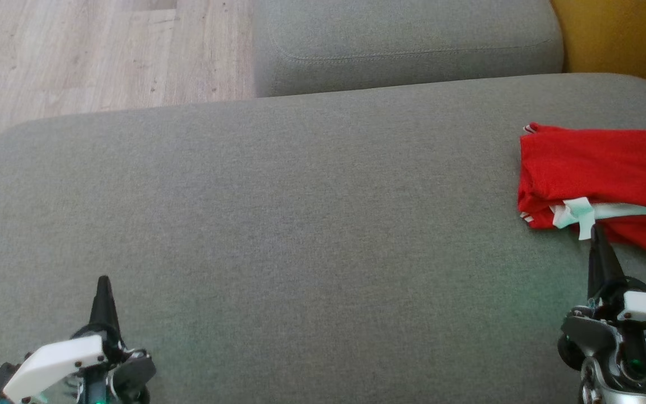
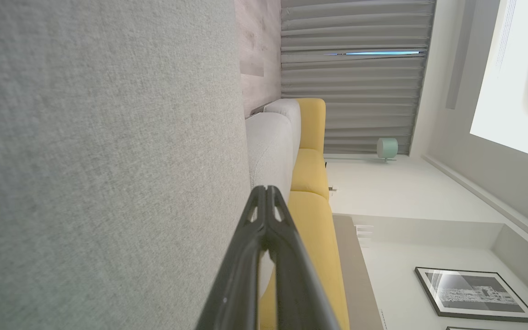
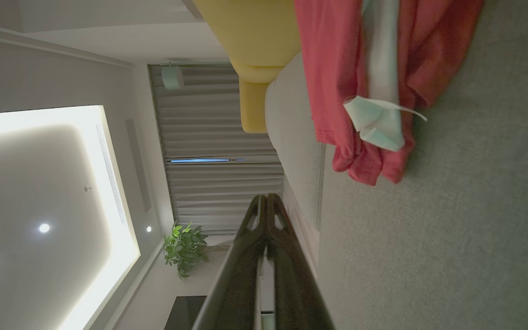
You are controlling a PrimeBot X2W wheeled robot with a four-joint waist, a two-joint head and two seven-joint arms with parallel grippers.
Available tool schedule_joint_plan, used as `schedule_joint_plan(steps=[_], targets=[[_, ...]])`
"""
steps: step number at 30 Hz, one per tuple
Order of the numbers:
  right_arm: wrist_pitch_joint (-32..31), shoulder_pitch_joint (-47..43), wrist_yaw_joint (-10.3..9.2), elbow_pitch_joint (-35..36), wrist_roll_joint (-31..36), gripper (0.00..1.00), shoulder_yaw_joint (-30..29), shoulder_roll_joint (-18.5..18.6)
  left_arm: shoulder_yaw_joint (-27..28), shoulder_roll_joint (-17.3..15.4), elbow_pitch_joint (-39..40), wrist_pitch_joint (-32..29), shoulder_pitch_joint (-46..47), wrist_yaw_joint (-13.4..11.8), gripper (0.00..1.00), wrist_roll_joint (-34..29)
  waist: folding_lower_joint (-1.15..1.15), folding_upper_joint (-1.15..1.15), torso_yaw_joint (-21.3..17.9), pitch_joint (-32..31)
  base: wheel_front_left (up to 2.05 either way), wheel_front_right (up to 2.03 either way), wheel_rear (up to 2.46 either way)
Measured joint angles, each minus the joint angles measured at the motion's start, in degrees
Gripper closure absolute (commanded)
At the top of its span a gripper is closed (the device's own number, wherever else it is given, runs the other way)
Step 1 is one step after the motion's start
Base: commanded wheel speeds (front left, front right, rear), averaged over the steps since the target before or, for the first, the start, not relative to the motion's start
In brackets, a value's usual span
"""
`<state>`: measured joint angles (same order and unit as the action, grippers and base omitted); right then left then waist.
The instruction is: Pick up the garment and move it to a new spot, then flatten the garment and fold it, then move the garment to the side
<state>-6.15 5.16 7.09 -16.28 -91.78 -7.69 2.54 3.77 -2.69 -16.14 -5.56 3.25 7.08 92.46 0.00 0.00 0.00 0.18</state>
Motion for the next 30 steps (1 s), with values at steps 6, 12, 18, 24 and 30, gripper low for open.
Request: schedule_joint_plan(steps=[6,12,18,24,30], targets=[[0.0,0.0,0.00,0.0,0.0,1.00,0.0,0.0,0.0,0.0,0.0,-0.2,0.0,0.0,1.00,0.0,0.00,0.00,0.0,0.0,0.00,0.00,0.00],[0.0,0.0,0.00,0.0,0.0,1.00,0.0,0.0,0.0,0.0,0.0,-0.2,0.0,0.0,1.00,0.0,0.00,0.00,0.0,0.0,0.00,0.00,0.00],[0.0,0.0,0.00,0.0,0.0,1.00,0.0,0.0,0.1,0.0,0.0,-0.3,0.0,0.0,1.00,0.0,0.00,0.00,0.0,0.0,0.00,0.00,0.00],[0.0,0.0,0.00,0.0,0.0,1.00,0.0,0.0,0.1,0.0,0.0,-0.3,0.0,0.0,1.00,0.0,0.00,0.00,0.0,0.0,0.00,0.00,0.00],[0.0,0.0,0.00,0.0,0.0,1.00,0.0,0.0,0.1,0.0,0.0,-0.3,0.0,0.0,1.00,0.0,0.00,0.00,0.0,0.0,0.00,0.00,0.00]])
